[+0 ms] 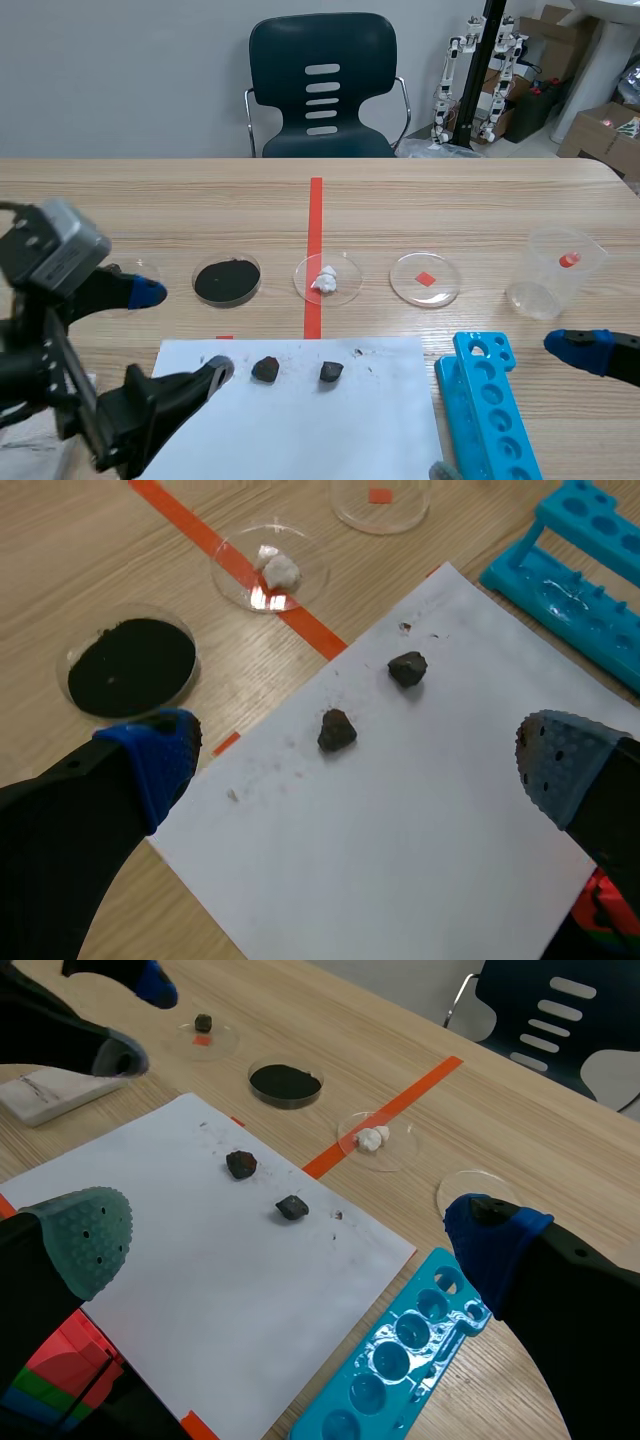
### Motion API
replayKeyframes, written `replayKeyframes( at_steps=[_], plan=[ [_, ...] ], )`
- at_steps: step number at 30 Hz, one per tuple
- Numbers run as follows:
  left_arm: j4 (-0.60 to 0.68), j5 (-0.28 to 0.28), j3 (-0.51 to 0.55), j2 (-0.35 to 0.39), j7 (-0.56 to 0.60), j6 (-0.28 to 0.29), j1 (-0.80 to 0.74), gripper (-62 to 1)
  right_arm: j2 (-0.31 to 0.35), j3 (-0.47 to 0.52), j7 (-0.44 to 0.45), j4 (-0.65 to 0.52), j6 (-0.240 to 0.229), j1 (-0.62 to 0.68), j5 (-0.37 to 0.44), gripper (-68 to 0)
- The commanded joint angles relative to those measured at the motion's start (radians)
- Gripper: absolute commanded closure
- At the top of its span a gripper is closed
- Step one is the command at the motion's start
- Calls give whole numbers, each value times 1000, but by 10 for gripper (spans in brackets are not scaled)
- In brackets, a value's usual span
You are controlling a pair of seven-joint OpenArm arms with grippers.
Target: Pick up the right mineral with the left hand
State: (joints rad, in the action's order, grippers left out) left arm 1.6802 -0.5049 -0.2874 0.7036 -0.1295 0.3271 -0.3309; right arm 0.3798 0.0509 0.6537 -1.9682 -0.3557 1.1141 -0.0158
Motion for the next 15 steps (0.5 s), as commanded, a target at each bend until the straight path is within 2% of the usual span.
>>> replayKeyframes(
  at_steps=[1, 4, 8, 11, 15],
  plan=[
    [7, -7, -51, -26, -22, -1, 71, -623, 8, 7, 18, -7, 0, -1, 11, -679],
    [3, -2, -159, -60, -110, -14, 185, -623, 8, 7, 18, -7, 0, -1, 11, -679],
    [-32, 6, -291, -126, -187, -88, 294, -623, 8, 7, 18, -7, 0, -1, 11, -679],
    [-107, 21, -375, -208, -212, -139, 367, -623, 8, 7, 18, -7, 0, -1, 11, -679],
    [-263, 33, -436, -330, -240, -207, 447, -623, 8, 7, 18, -7, 0, -1, 11, -679]
  ],
)
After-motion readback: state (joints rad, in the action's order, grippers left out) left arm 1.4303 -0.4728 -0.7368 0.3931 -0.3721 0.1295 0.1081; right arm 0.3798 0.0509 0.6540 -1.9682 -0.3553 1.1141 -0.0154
